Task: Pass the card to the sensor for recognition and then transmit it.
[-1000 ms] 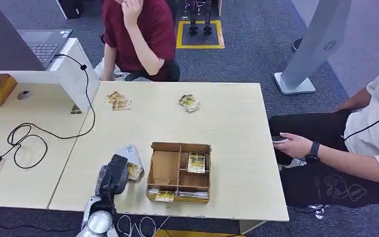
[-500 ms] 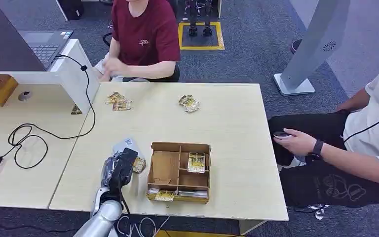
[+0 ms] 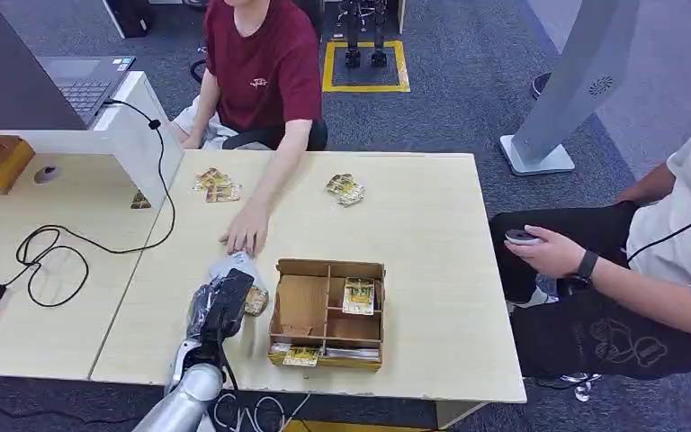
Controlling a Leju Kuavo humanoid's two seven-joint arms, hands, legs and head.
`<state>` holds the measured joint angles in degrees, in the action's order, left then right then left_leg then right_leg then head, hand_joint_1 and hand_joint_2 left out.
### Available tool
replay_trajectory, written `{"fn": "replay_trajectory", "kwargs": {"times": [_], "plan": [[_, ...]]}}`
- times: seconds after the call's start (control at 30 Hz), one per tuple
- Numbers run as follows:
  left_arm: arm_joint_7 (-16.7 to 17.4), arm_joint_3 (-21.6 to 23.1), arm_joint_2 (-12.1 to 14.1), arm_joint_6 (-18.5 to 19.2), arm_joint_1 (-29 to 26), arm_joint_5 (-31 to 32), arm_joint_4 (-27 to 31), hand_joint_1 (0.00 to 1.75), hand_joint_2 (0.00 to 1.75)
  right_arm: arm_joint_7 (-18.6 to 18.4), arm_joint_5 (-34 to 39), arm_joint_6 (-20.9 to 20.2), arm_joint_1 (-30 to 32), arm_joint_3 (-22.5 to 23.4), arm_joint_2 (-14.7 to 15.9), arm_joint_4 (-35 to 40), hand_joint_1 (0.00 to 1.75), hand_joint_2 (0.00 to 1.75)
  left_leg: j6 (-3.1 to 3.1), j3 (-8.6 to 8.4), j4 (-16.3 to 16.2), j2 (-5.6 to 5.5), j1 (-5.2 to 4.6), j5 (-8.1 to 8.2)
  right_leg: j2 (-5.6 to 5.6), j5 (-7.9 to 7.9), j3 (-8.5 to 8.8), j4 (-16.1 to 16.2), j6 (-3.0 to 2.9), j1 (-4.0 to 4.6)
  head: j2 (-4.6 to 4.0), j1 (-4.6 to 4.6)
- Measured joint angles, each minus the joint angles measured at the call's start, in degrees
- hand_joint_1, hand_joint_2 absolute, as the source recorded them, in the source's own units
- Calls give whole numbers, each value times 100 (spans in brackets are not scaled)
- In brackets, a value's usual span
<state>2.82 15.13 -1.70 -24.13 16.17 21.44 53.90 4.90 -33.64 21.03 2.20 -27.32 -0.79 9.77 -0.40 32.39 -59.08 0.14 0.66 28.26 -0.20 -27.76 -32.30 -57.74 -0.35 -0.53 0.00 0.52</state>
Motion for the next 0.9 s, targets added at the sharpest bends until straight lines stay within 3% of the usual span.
{"fn": "replay_trajectory", "kwargs": {"times": [0.13,0.17,0.27,0.4,0.7,0.9], "plan": [[24,92,4,214,-11,-33,125,175,175,9,9,2,3,-7,0,0,0,175,0,1,0,0,0,0,-1,0,1,0,0,0,0,-2],[-88,107,37,544,-134,-490,427,175,175,46,15,22,30,-37,11,-2,0,175,0,1,0,1,0,0,0,0,0,0,0,0,0,0],[-210,107,116,658,-272,-669,647,175,175,63,31,42,84,-44,44,-2,0,175,0,3,0,0,0,0,0,-1,-3,0,1,0,0,0],[-404,107,186,680,-422,-769,918,175,175,133,35,44,105,-48,72,-9,0,175,0,11,0,2,0,0,1,-1,-13,0,1,0,0,-2],[-433,107,256,677,-519,-815,1165,175,175,138,37,46,107,-90,87,-9,0,175,0,17,0,2,0,0,2,-1,-18,0,1,0,0,-2],[-1002,107,400,474,-581,-1008,1887,175,175,208,98,57,108,-98,90,-18,0,175,0,23,-1,1,1,0,2,-1,-26,0,1,0,0,0]]}}
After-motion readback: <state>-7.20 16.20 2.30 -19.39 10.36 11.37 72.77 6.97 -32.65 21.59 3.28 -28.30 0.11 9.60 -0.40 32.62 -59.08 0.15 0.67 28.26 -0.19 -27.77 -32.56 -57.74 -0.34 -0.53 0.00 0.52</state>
